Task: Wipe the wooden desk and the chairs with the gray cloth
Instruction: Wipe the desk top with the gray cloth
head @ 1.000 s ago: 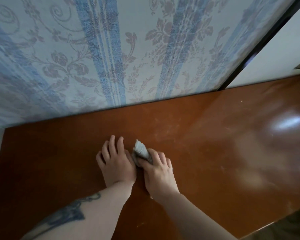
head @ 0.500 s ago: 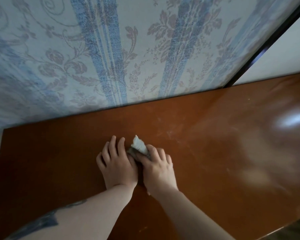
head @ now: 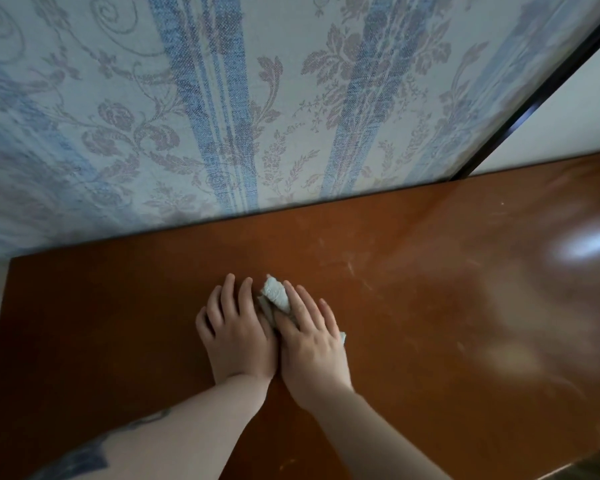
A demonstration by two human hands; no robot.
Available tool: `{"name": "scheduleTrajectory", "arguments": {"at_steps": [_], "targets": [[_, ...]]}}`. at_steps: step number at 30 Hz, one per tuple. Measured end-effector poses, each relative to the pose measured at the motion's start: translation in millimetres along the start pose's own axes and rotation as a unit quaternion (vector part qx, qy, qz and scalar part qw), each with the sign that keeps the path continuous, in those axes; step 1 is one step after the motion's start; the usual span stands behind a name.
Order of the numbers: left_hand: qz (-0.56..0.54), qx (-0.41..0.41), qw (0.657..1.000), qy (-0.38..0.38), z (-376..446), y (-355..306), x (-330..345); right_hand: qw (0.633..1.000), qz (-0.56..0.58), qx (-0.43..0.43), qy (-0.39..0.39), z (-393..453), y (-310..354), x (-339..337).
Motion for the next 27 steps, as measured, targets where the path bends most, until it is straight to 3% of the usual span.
{"name": "scheduleTrajectory", "arguments": {"at_steps": [2, 6, 8, 11, 16, 18, 20, 23, 25, 27], "targets": [[0.004, -0.003, 1.0, 0.003, 0.2, -1.0, -0.8, 1.0, -0.012, 0.019, 0.0, 10.0, -19.5, -6.1], [0.002, -0.004, 1.0, 0.0, -2.0, -2.3, -1.7, 0.987, 0.055, 0.152, -0.02, 24.0, -48.5, -27.0], [0.006, -0.002, 1.0, 0.002, -1.1, -2.0, -0.5, 0.99, 0.069, 0.124, -0.014, 20.7, -41.5, -31.3], [0.012, -0.001, 1.0, 0.007, 0.3, -0.5, -0.3, 0.999, 0.025, 0.004, 0.037, 4.1, -4.4, -15.5], [0.013, -0.005, 1.0, 0.015, -0.2, -1.5, -1.5, 0.999, 0.015, -0.006, 0.032, 15.0, -15.7, -9.9], [0.008, -0.007, 1.0, 0.013, 0.1, -1.4, -1.8, 0.999, 0.005, 0.041, 0.031, 27.4, -30.7, -18.9], [0.007, -0.006, 1.0, 0.009, -1.2, -2.0, -2.8, 0.989, 0.031, 0.145, 0.031, 37.6, -43.5, -28.4], [0.008, -0.003, 1.0, 0.008, -1.8, -3.4, -2.3, 0.971, 0.055, 0.232, -0.019, 37.7, -49.6, -42.8], [0.01, -0.008, 1.0, 0.005, -0.6, -2.0, -1.1, 0.975, 0.09, 0.187, -0.081, 28.1, -32.3, -40.0], [0.012, -0.005, 1.0, -0.003, 0.7, -0.9, 0.4, 0.987, 0.121, 0.076, -0.072, 9.7, -2.9, -22.1]]}}
Point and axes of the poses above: each hand's wrist, its own z-axis towards the middle knuckle, its own x-axis out of the palm, y = z × x, the point moved 1 cm from there along z, towards the middle knuckle, and after that the axes turned 13 degrees about y, right-handed, at the moved point
